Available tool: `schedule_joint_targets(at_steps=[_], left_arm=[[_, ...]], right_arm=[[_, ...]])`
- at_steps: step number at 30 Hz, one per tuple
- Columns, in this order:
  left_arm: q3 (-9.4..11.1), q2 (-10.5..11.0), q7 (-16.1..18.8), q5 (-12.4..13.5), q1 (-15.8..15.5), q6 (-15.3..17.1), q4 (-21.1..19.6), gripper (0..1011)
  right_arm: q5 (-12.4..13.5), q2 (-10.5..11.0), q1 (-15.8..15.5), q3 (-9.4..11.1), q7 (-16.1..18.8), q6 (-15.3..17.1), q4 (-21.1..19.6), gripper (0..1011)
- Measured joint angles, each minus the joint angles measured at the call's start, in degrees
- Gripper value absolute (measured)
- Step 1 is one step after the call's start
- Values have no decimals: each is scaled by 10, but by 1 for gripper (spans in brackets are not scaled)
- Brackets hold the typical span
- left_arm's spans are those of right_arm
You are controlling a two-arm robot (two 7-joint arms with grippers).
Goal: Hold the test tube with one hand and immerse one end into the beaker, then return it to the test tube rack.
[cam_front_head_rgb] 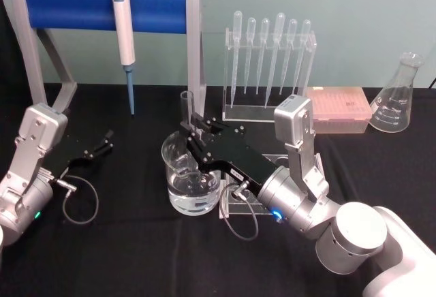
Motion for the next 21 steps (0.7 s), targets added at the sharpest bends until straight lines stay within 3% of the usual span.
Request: schedule_joint_targets(at_steps=[21], left_arm=[[0, 0, 0, 0, 0, 0, 0, 1000]], right_arm=[[0, 0, 0, 0, 0, 0, 0, 225]])
